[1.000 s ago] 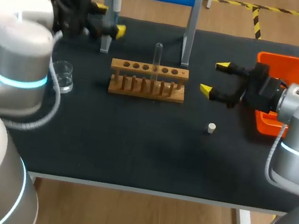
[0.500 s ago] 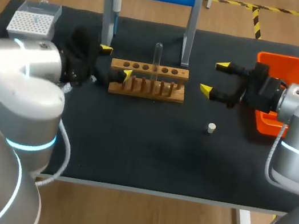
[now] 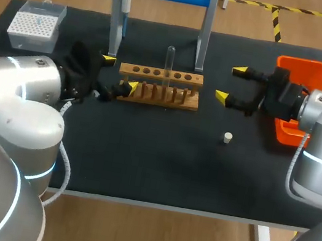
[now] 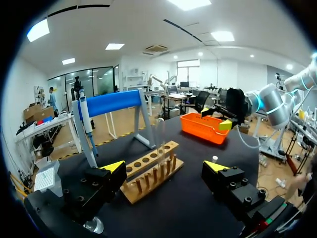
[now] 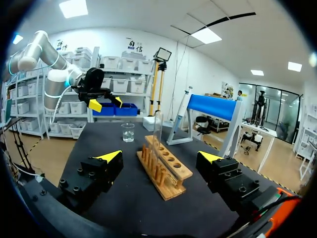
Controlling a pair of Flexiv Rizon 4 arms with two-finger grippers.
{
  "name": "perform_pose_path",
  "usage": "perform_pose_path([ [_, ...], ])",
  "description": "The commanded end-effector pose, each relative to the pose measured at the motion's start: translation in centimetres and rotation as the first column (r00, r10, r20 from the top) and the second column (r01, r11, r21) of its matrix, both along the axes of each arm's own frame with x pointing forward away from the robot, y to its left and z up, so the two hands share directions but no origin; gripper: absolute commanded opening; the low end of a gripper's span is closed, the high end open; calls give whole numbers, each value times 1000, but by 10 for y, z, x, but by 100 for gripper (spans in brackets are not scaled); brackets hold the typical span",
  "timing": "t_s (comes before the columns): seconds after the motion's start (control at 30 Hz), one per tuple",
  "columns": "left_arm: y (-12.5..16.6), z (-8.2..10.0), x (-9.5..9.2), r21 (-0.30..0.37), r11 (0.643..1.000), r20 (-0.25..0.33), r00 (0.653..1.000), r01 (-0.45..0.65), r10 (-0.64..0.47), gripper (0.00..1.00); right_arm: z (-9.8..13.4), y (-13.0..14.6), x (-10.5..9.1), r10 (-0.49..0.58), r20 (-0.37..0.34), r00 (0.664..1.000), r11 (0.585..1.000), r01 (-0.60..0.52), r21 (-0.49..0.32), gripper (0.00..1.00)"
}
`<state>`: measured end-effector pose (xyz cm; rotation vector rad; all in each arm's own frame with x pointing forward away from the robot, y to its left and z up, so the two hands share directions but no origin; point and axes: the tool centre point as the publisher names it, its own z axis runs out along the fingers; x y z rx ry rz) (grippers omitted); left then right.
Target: Invert the test tube, pick up the pipette, mount the tip to pipette, aspirate from beaker and dispense into the tube, eject the tip, return the pipette, and cap with the stopper.
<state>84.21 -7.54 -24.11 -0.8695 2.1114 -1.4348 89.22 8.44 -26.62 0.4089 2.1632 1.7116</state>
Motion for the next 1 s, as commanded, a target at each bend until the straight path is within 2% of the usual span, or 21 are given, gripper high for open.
perform_pose_path([
  [0.03,3,-2,-1,-10,1000,7,1000,5,-4,100,0,3,4,6,-8,1000,1000,-6,-3,100],
  [0.27,3,-2,-1,-10,1000,7,1000,5,-4,100,11,26,34,132,-12,991,991,-132,33,100],
  [0.47,3,-2,-1,-10,1000,7,1000,5,-4,100,22,47,55,261,-6,965,962,-259,85,100],
  [0.57,3,-2,-1,-10,1000,7,1000,5,-4,100,25,56,58,344,2,939,933,-342,110,100],
  [0.8,3,-2,-1,-10,1000,7,1000,5,-4,100,20,74,55,459,1,888,880,-455,134,100],
  [1.0,3,-2,-1,-10,1000,7,1000,5,-4,100,12,87,56,491,-12,871,864,-485,137,100],
])
